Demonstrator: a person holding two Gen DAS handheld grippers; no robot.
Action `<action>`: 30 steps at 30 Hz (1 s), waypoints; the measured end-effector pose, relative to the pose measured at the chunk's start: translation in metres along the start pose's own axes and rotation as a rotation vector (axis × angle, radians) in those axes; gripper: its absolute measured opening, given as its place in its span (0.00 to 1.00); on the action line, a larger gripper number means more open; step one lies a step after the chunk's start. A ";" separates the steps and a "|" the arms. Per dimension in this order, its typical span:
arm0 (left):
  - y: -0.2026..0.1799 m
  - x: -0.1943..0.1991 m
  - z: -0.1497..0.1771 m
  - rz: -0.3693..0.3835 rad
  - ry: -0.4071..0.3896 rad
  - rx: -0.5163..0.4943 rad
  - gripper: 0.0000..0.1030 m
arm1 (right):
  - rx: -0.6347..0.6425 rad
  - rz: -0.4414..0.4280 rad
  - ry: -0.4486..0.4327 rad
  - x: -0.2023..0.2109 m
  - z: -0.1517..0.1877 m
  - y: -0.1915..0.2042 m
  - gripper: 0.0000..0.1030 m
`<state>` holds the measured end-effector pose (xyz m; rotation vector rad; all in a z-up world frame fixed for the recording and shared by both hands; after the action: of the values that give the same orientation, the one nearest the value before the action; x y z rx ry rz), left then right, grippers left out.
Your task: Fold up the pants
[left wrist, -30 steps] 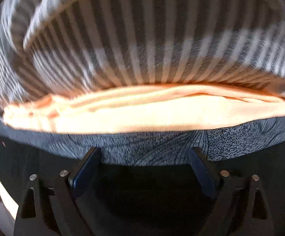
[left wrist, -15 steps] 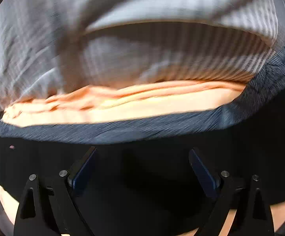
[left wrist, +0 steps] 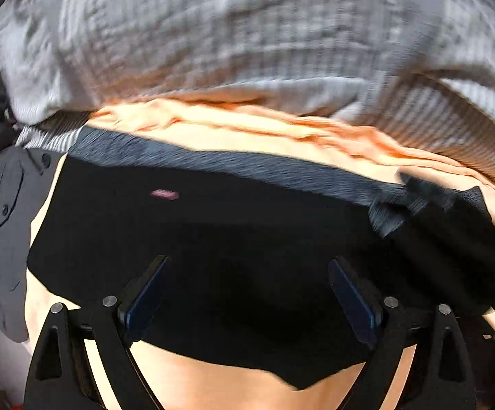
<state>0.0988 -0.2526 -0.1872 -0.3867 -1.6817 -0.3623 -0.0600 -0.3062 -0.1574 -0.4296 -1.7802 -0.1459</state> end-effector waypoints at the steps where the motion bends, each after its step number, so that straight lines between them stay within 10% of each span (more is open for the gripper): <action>1: 0.008 0.000 0.003 0.005 0.005 0.007 0.91 | 0.041 0.073 0.014 -0.010 0.004 0.009 0.23; 5: 0.028 -0.008 0.009 0.024 0.021 0.022 0.91 | 0.156 0.222 -0.014 -0.012 0.007 0.046 0.46; 11: 0.014 -0.002 0.007 0.093 0.031 -0.016 0.91 | 0.278 0.151 -0.088 0.041 0.030 0.062 0.57; 22: -0.116 0.019 0.016 0.366 0.062 -0.225 0.87 | -0.167 -0.039 0.024 0.066 0.064 -0.050 0.60; 27: -0.142 -0.011 0.028 0.377 0.178 -0.248 0.07 | -0.238 -0.094 0.071 0.046 0.068 -0.059 0.59; 30: -0.143 -0.003 0.034 0.388 0.149 -0.245 0.07 | -0.283 -0.145 0.087 0.039 0.070 -0.062 0.55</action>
<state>0.0043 -0.3655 -0.1972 -0.8329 -1.3818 -0.3004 -0.1536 -0.3324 -0.1297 -0.4882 -1.7099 -0.5158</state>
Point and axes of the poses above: each gripper's, at about its wrist camera, not at the fingertips, and x roughly against the way its jaws point, y to its left, z to its underside, the point moved 7 cm from there along -x, roughly the way its jaws point, and after that the axes turned 6 degrees about y, right-handed, at the moved point
